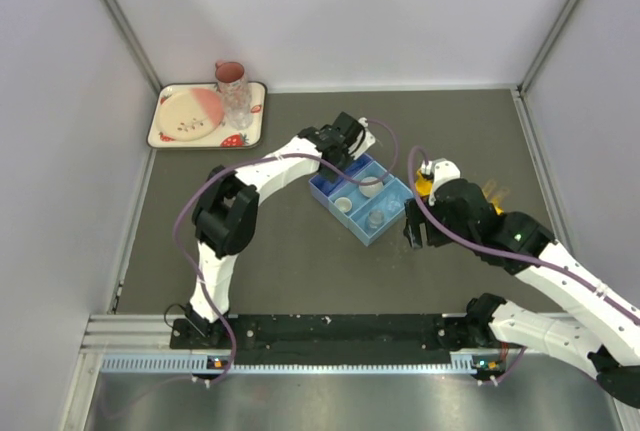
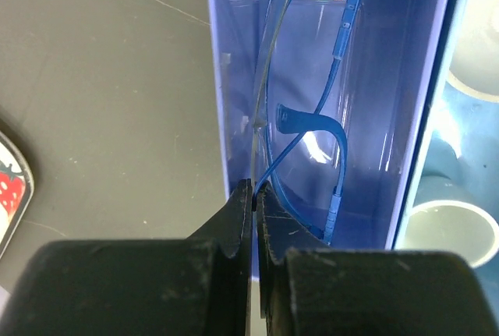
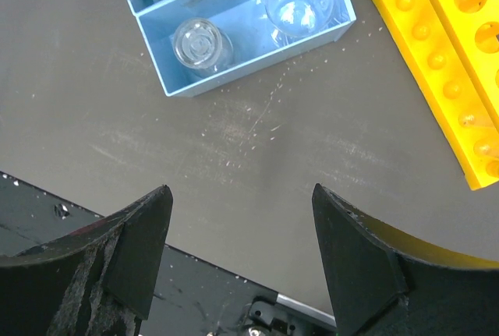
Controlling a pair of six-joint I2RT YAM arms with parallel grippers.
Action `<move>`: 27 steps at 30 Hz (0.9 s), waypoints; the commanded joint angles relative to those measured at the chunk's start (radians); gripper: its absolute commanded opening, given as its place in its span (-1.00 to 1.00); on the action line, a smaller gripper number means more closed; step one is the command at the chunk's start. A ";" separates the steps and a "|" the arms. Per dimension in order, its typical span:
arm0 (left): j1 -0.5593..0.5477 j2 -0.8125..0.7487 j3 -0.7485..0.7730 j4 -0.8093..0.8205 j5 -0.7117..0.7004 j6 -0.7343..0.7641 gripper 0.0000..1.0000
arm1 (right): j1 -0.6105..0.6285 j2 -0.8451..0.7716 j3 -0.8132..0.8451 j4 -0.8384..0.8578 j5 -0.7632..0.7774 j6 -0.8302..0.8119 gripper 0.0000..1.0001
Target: Organize the chemistry lab equipment
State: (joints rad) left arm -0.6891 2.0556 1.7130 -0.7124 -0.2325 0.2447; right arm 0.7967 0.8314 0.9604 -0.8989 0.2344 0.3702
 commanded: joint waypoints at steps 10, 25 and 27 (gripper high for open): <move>0.002 0.060 0.063 -0.004 -0.005 -0.035 -0.89 | 0.007 -0.020 -0.014 0.034 -0.003 0.009 0.48; -0.007 -0.054 0.138 -0.071 0.053 -0.061 -0.26 | 0.007 -0.032 -0.008 0.038 -0.020 0.012 0.48; -0.009 -0.072 0.151 -0.084 0.055 -0.070 0.17 | 0.007 -0.034 -0.005 0.038 -0.021 0.013 0.48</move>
State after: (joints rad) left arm -0.6949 2.0949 1.7981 -0.7692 -0.1967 0.1955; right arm 0.7967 0.8173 0.9421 -0.8982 0.2188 0.3710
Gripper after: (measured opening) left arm 0.400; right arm 0.738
